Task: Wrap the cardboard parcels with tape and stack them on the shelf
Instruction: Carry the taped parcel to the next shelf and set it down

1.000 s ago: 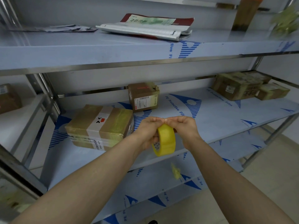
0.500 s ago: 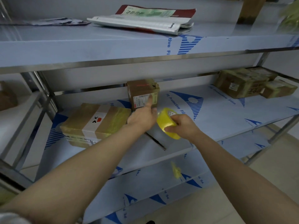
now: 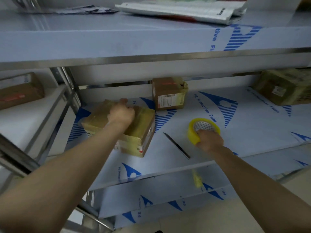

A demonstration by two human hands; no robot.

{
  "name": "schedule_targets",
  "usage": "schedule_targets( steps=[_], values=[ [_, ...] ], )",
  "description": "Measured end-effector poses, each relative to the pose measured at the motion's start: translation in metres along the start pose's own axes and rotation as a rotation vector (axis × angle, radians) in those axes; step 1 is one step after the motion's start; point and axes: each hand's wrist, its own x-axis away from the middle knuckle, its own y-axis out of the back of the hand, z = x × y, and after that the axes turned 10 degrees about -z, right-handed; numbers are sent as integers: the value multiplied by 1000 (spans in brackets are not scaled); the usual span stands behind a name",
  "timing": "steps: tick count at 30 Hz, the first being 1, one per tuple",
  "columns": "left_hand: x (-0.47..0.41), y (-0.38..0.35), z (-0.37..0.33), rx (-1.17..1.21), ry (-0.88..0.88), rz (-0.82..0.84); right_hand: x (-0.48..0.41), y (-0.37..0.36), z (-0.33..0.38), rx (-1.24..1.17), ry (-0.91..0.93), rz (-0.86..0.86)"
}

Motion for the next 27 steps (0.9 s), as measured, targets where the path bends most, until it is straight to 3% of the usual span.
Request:
schedule_targets(
  steps=[3,5,9,13,20,24,27],
  values=[
    [-16,8,22,-185,61,-101,1,21,19,-88,44,-188],
    [-25,12,38,-256,124,-139,5,29,46,-416,59,-273],
    [-42,22,72,-296,310,-91,9,28,116,-1015,-130,62],
    [-44,31,89,156,509,-6,18,21,154,-1309,-164,306],
    [-33,65,96,746,685,-117,30,31,153,-1576,-74,27],
    [-27,79,89,799,631,-61,37,41,146,-1810,-187,12],
    [-18,85,79,762,526,-17,43,46,146,-1776,-220,-44]
  ],
)
